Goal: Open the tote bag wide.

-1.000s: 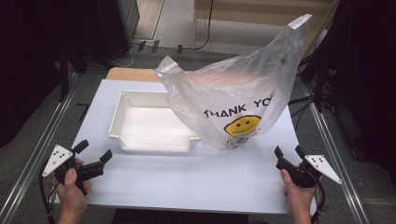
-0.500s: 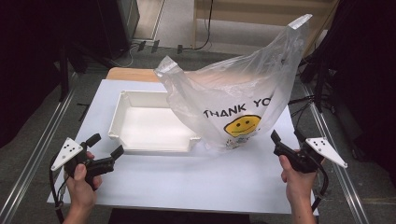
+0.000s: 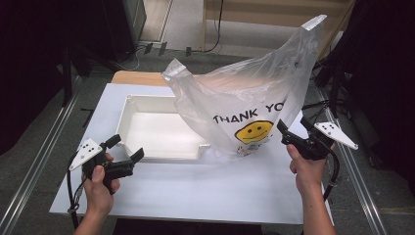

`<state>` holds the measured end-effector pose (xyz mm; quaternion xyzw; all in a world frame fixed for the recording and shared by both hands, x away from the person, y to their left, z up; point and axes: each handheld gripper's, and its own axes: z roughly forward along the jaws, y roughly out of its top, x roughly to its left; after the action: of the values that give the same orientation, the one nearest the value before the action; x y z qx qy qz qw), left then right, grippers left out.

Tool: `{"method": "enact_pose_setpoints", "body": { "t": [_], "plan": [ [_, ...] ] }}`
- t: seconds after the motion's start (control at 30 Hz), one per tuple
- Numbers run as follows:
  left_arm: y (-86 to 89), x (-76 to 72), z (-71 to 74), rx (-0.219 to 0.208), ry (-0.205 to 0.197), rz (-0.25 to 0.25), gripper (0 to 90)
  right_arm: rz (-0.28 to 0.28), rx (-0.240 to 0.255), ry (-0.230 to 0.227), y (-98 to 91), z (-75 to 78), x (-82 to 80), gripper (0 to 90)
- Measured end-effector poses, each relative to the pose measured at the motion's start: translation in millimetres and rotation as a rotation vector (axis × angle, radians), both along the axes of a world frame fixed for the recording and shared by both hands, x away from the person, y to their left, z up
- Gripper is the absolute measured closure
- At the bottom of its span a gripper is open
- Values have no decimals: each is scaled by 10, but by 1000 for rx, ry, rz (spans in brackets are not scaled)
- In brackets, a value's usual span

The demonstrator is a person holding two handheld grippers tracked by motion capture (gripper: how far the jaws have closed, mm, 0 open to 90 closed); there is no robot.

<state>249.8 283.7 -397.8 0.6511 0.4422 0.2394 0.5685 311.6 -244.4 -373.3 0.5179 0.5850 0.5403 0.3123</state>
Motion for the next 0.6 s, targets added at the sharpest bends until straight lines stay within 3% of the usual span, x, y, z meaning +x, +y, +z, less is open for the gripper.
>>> {"method": "enact_pose_setpoints", "body": {
  "t": [0.4, 0.6],
  "plan": [
    [-341, 119, 66, -2, -3, -74, 14, 61, 13, -8, 52, 79, 100, 165],
    [-436, 148, 92, -8, -4, -95, 14, 98, 11, -22, 59, 77, 95, 275]
  ]
}}
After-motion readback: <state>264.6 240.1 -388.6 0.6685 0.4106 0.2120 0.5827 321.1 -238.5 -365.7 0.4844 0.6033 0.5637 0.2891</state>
